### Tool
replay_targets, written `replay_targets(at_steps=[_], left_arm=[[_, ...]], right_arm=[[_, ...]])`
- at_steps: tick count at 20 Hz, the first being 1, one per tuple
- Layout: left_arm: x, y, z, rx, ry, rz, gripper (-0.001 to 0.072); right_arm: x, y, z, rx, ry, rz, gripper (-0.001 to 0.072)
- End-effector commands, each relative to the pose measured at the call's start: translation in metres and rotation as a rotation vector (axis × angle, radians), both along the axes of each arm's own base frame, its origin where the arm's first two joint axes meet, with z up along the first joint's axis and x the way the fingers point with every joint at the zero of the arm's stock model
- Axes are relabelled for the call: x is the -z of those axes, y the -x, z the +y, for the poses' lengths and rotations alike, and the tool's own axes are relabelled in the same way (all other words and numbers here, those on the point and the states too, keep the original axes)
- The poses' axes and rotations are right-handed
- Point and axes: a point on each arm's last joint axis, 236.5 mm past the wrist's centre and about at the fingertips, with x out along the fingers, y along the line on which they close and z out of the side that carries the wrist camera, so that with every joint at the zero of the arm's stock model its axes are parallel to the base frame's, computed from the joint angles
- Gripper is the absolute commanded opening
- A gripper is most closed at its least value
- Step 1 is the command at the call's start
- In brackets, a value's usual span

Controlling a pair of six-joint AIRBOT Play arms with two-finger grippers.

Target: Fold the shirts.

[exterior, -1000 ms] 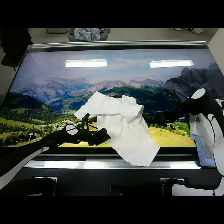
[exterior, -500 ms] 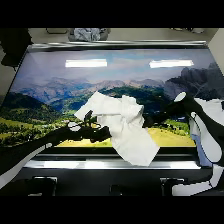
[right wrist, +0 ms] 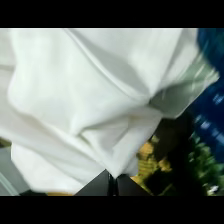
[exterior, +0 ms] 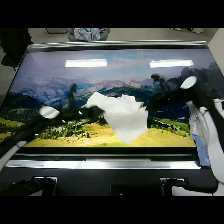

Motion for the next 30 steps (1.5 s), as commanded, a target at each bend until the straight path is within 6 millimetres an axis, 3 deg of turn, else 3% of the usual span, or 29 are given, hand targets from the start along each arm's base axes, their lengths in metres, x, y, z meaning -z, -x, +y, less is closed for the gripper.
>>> replay_targets(at_steps=[1,2,3,4,5,6,8,9,11,13,15,17,18,19,21,22,24,26,27,28,30], left_arm=[[-0.227,-0.006,0.064,-0.132,0.098,-0.555,0.0030],[-0.300,0.017,0.081,-0.170,0.142,-0.713,0.0030],[-0.360,0.047,0.093,-0.192,0.182,-0.847,0.0030],[-0.413,0.084,0.103,-0.202,0.224,-0.973,0.0030],[-0.450,0.118,0.110,-0.203,0.256,-1.067,0.0030],[-0.478,0.150,0.116,-0.200,0.285,-1.146,0.0030],[-0.507,0.193,0.123,-0.189,0.322,-1.234,0.0030],[-0.512,0.205,0.125,-0.183,0.332,-1.253,0.0030],[-0.505,0.213,0.120,-0.150,0.300,-1.253,0.0030],[-0.487,0.202,0.115,-0.137,0.240,-1.176,0.0030],[-0.461,0.179,0.118,-0.167,0.121,-1.096,0.0030],[-0.419,0.145,0.128,-0.216,-0.029,-0.965,0.0030],[-0.391,0.126,0.134,-0.238,-0.109,-0.881,0.0030],[-0.358,0.106,0.139,-0.252,-0.187,-0.793,0.0030],[-0.276,0.061,0.146,-0.258,-0.329,-0.612,0.0030],[-0.237,0.040,0.147,-0.258,-0.379,-0.542,0.0031],[-0.160,-0.005,0.145,-0.265,-0.430,-0.415,0.0032],[-0.094,-0.049,0.143,-0.307,-0.428,-0.289,0.0032],[-0.062,-0.069,0.144,-0.311,-0.450,-0.236,0.0032],[-0.032,-0.086,0.148,-0.323,-0.457,-0.175,0.0032],[0.025,-0.101,0.154,-0.333,-0.433,-0.016,0.0034]], right_arm=[[-0.217,-0.014,-0.003,-0.002,0.043,-0.639,0.0036],[-0.300,0.006,-0.005,0.024,0.055,-0.876,0.0036],[-0.372,0.036,-0.008,0.066,0.051,-1.079,0.0036],[-0.436,0.077,-0.010,0.108,0.029,-1.270,0.0036],[-0.477,0.118,-0.008,0.125,0.002,-1.395,0.0037],[-0.502,0.156,-0.005,0.127,-0.012,-1.481,0.0037],[-0.521,0.208,-0.001,0.123,-0.035,-1.553,0.0037],[-0.523,0.224,0.000,0.128,-0.055,-1.557,0.0037],[-0.517,0.233,0.003,0.126,-0.077,-1.519,0.0037],[-0.499,0.227,0.007,0.094,-0.051,-1.450,0.0037],[-0.478,0.212,0.005,0.087,-0.024,-1.361,0.0037],[-0.439,0.186,0.003,0.048,0.032,-1.205,0.0037],[-0.408,0.169,0.004,0.021,0.045,-1.080,0.0037],[-0.365,0.152,0.006,-0.024,0.062,-0.907,0.0038],[-0.283,0.112,0.005,-0.073,0.064,-0.606,0.0037],[-0.246,0.086,0.004,-0.065,0.051,-0.502,0.0037],[-0.171,0.016,0.001,0.021,0.007,-0.376,0.0037],[-0.112,-0.048,0.010,0.118,-0.100,-0.308,0.0038],[-0.089,-0.069,0.017,0.156,-0.168,-0.264,0.0038],[-0.067,-0.088,0.025,0.200,-0.242,-0.219,0.0038],[-0.036,-0.111,0.038,0.268,-0.366,-0.138,0.0038]])
